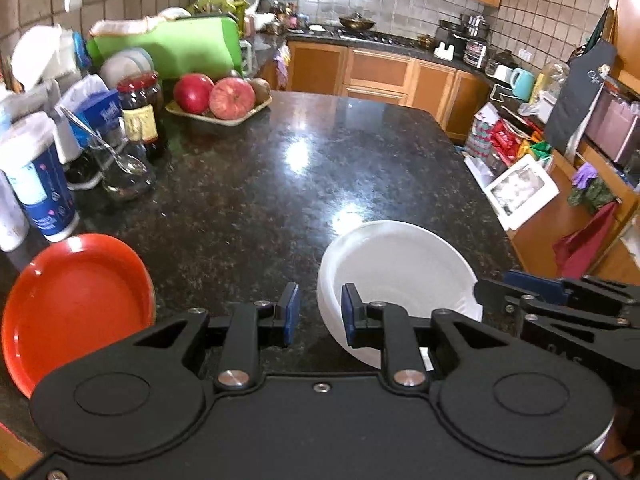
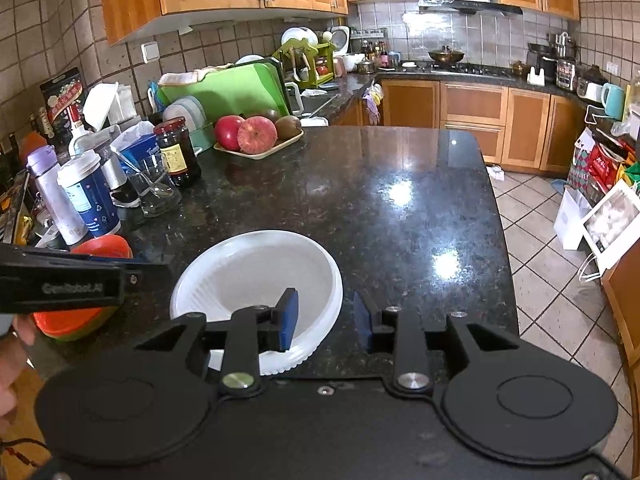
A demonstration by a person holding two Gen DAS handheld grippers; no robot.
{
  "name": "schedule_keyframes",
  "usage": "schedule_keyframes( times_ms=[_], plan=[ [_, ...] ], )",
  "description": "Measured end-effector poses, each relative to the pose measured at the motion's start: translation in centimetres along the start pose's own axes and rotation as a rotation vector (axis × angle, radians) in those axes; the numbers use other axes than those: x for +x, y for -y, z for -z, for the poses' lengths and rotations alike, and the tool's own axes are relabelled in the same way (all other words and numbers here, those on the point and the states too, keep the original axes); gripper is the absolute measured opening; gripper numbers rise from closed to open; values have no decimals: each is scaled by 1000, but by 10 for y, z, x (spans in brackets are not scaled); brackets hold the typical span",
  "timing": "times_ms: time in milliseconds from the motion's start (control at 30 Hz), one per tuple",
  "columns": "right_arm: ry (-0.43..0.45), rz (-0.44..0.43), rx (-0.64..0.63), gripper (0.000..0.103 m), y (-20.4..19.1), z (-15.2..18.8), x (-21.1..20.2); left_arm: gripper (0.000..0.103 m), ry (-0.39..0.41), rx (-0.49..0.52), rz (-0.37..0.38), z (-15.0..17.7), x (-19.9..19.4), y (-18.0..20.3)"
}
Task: Organize plates and bowls
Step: 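Carry the white bowl stack across the counter with the left gripper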
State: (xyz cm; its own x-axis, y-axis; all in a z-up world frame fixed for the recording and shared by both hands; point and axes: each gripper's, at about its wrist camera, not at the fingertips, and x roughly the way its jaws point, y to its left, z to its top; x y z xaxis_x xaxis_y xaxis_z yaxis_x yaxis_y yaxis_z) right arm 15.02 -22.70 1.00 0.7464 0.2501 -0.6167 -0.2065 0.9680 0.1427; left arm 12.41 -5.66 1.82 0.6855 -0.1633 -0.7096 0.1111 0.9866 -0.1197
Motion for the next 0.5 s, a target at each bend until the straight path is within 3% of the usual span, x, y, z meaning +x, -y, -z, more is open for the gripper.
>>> schedule_keyframes(
  times_ms=[333,500],
  plan=[
    [-25,-12,11,33,2,-4,17,35,-41,4,27,-4,15,2],
    [-46,-18,9,33,3,-3,26,35,-71,24,6,-3,25,7]
  ],
)
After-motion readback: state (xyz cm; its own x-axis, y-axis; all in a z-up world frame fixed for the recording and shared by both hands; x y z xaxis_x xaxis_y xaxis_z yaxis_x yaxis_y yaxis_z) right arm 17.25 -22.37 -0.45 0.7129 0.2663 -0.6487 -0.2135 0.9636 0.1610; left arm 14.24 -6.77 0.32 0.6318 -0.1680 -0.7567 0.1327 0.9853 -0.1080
